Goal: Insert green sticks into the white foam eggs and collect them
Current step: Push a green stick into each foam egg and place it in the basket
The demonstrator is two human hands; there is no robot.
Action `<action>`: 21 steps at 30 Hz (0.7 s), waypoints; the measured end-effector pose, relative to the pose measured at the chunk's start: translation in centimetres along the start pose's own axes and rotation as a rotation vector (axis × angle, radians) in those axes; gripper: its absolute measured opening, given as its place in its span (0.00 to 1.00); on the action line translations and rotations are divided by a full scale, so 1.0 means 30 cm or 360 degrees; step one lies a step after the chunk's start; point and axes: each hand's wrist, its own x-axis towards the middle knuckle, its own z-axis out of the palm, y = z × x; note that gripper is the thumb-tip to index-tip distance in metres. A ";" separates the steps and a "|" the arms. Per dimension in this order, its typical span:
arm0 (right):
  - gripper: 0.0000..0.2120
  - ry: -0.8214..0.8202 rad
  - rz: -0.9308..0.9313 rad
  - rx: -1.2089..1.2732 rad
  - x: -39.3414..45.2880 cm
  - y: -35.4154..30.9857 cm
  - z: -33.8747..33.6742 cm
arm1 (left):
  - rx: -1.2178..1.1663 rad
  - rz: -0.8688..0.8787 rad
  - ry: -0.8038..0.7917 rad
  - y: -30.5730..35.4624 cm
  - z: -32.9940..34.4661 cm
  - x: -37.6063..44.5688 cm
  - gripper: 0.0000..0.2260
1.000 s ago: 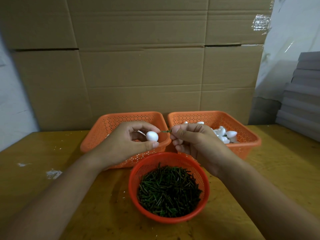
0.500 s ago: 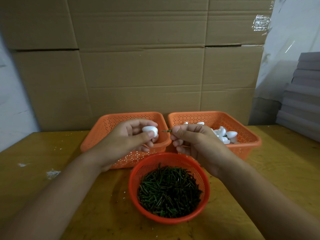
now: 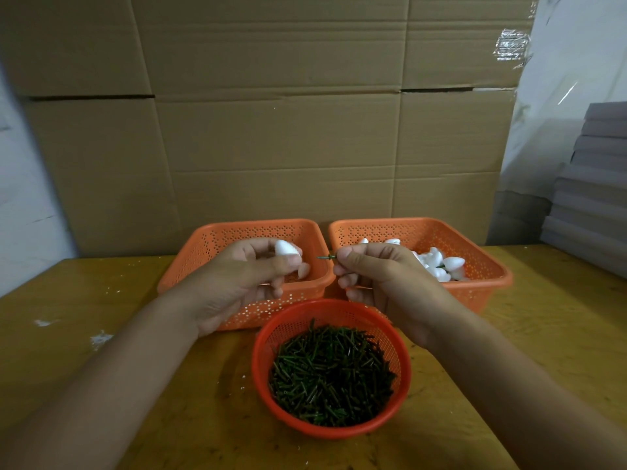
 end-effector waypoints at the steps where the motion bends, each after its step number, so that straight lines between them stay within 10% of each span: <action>1: 0.15 -0.0008 -0.0001 -0.0006 -0.001 -0.001 0.000 | 0.0127 0.0033 0.0055 -0.001 0.000 -0.001 0.16; 9: 0.13 0.0006 0.0000 -0.0003 -0.002 -0.002 0.001 | 0.0710 0.0291 0.0172 -0.007 0.004 -0.004 0.13; 16: 0.15 0.0031 -0.0018 -0.0017 -0.002 -0.002 0.003 | -0.0452 -0.0131 -0.0152 0.020 0.001 -0.008 0.15; 21: 0.16 0.0022 -0.0024 -0.0059 -0.001 0.000 0.004 | -0.0594 -0.0183 -0.0306 0.016 -0.024 -0.008 0.23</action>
